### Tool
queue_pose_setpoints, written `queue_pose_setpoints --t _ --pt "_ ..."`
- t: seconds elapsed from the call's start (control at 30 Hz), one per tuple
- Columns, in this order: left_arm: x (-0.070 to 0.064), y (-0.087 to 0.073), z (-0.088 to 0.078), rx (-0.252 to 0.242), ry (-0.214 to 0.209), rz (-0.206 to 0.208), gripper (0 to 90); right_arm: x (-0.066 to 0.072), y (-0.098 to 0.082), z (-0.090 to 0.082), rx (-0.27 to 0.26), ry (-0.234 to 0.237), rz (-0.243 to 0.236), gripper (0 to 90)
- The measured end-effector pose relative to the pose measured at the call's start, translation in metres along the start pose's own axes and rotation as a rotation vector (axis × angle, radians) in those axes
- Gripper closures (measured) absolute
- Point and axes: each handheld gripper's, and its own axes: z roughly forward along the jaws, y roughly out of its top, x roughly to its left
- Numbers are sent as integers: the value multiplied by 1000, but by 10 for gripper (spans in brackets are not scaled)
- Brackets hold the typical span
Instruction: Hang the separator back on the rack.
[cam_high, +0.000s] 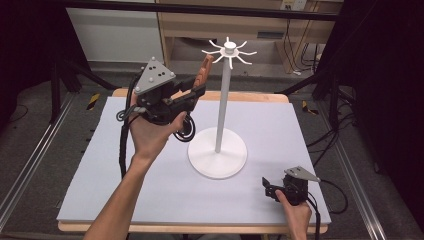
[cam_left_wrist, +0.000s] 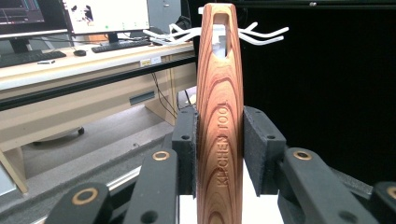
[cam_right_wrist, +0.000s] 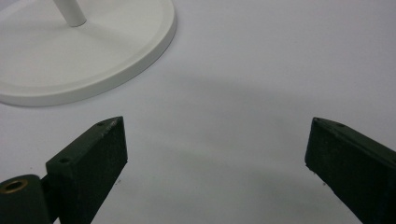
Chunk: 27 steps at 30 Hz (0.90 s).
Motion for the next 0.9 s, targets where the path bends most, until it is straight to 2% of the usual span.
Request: queue_pose_setpoints --t 0.43,0.57,0.63,0.9 --pt "-1 -2 12 15 1 -2 673 0 0 0 1 1 2 62" --pt "-2 -5 17 21 -3 -22 673 0 0 0 0 1 0 63" --pt "-2 -5 19 15 -2 -18 673 0 0 0 0 2 3 62" --pt "-2 -6 22 21 -8 -21 673 0 0 0 2 3 4 62"
